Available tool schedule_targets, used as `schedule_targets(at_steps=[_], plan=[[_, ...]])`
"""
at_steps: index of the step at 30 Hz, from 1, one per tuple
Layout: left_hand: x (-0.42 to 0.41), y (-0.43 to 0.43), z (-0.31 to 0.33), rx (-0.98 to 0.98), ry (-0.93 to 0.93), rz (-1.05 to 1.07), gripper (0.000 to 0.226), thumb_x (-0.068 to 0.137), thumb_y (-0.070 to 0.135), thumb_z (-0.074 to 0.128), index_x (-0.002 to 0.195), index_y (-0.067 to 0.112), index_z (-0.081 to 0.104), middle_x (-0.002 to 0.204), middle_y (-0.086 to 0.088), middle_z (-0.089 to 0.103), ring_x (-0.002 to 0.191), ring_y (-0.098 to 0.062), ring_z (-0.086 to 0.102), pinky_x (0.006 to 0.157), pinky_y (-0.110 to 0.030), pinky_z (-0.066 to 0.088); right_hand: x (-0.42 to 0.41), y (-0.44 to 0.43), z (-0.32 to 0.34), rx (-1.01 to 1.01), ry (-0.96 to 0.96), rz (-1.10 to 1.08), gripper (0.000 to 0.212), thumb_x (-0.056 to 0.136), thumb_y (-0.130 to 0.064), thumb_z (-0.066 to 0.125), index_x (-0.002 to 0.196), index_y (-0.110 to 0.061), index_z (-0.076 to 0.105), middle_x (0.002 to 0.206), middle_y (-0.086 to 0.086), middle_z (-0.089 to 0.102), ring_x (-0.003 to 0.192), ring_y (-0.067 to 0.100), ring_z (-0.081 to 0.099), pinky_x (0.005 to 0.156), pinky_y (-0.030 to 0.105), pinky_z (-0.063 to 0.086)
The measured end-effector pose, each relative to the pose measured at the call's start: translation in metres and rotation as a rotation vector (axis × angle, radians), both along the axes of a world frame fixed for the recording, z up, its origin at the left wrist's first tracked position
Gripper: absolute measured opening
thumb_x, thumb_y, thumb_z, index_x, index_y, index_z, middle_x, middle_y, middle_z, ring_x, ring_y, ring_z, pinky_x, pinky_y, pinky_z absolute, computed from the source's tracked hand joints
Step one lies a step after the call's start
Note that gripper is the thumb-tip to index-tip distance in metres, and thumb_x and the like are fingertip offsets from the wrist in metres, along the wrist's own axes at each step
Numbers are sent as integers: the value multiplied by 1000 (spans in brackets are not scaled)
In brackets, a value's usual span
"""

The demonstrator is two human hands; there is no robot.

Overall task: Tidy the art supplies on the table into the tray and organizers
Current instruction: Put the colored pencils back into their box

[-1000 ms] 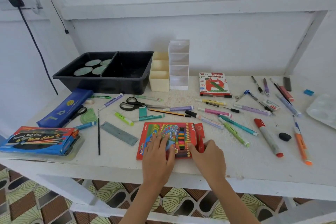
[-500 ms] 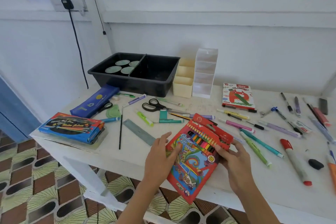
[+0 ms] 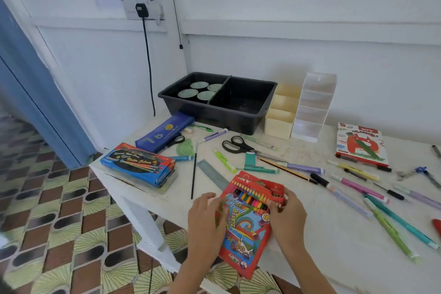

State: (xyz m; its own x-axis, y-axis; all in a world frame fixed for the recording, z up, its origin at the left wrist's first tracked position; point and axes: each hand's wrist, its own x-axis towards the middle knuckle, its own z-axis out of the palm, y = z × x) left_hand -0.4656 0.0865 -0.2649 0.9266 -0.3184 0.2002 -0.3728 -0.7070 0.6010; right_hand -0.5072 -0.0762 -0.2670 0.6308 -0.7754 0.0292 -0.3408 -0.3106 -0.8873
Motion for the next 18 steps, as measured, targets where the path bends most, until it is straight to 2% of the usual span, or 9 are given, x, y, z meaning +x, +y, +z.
schedule_targets(at_steps=[1, 3, 4, 6, 9, 11, 13, 15, 18], plan=[[-1, -3, 0, 36, -15, -75, 62, 88, 63, 27, 132, 25, 50, 138, 12, 42, 125, -7, 39, 112, -24, 22, 3, 1, -1, -23, 0, -29, 42, 89, -13, 62, 129, -8, 50, 112, 11, 61, 101, 22, 61, 78, 29, 51], [-1, -8, -2, 107, 54, -164, 100, 70, 81, -11, 145, 28, 29, 149, 18, 18, 139, -3, 18, 111, -15, -7, 10, -1, -5, -102, 30, -63, 44, 88, -14, 64, 129, -8, 50, 111, 13, 57, 106, 24, 57, 77, 28, 47], [2, -10, -4, 128, 84, -170, 108, 62, 82, -21, 148, 29, 19, 153, 18, 9, 142, -3, 8, 107, -13, -13, 12, -3, -7, -136, 40, -63, 45, 87, -15, 65, 128, -7, 50, 110, 14, 54, 106, 26, 55, 77, 30, 48], [6, -16, -4, 159, 106, -171, 108, 60, 77, -26, 150, 28, 8, 157, 12, 0, 143, -3, -5, 105, -16, -19, 16, -7, -9, -146, 37, -53, 43, 85, -18, 67, 124, -6, 52, 110, 16, 47, 104, 29, 55, 76, 35, 52], [8, -24, -2, 167, 110, -171, 105, 62, 72, -24, 150, 24, 7, 158, 7, -1, 142, -5, -8, 106, -22, -21, 21, -8, -5, -288, 144, -104, 39, 83, -19, 69, 116, -4, 56, 109, 19, 48, 102, 30, 51, 73, 38, 50], [10, -25, -1, 82, 155, -148, 97, 70, 73, -11, 149, 24, 18, 157, 7, 9, 144, -8, 5, 113, -19, -8, 28, -3, 1, -389, 133, -106, 33, 82, -16, 71, 111, -5, 59, 105, 17, 51, 98, 28, 51, 73, 40, 50], [17, -23, 4, -39, 152, -124, 67, 90, 62, 18, 143, 25, 35, 150, 12, 26, 137, -4, 23, 112, -17, 12, 38, 5, 8, -390, 47, -25, 25, 83, -13, 68, 106, -10, 61, 100, 11, 51, 92, 21, 49, 74, 36, 48], [31, -19, 9, -115, 49, -77, 39, 97, 35, 41, 134, 24, 48, 138, 15, 40, 126, 2, 34, 108, -16, 23, 51, 14, 12, -341, -24, 93, 16, 85, -11, 65, 100, -16, 62, 96, 2, 52, 90, 14, 48, 75, 29, 44], [57, -12, 21, -246, -2, 3, 24, 95, 20, 50, 117, 27, 56, 117, 17, 52, 110, 4, 42, 93, -3, 26, 75, 28, 19, -283, -107, 251, 19, 85, -6, 64, 90, -24, 59, 87, -4, 55, 79, 14, 56, 69, 28, 48]])
